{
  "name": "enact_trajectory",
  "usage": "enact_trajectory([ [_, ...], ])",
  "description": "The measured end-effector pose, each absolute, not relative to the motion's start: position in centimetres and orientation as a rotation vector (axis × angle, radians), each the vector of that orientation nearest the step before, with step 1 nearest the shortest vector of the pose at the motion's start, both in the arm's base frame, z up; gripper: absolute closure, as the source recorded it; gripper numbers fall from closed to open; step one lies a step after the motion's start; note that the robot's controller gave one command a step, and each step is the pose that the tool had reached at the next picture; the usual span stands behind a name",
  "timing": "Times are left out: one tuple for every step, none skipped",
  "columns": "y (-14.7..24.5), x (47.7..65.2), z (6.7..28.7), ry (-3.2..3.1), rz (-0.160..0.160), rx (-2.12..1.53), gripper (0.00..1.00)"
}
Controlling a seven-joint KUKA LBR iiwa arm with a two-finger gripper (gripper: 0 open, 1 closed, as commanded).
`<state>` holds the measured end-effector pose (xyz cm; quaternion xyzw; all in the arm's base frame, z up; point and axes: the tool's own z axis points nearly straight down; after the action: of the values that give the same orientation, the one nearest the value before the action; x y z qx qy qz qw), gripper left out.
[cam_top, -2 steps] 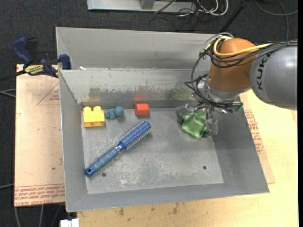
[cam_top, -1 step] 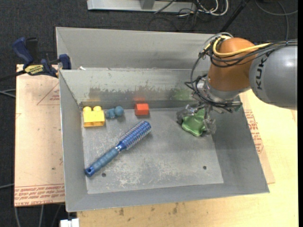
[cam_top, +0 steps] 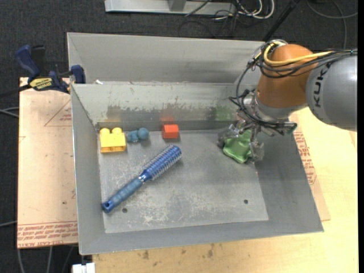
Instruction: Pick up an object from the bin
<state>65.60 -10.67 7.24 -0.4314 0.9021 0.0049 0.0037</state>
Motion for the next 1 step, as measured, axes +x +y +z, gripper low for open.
enact_trajectory([
  [-11.59, 65.66, 7.42, 2.872, 0.021, -1.242, 1.00],
])
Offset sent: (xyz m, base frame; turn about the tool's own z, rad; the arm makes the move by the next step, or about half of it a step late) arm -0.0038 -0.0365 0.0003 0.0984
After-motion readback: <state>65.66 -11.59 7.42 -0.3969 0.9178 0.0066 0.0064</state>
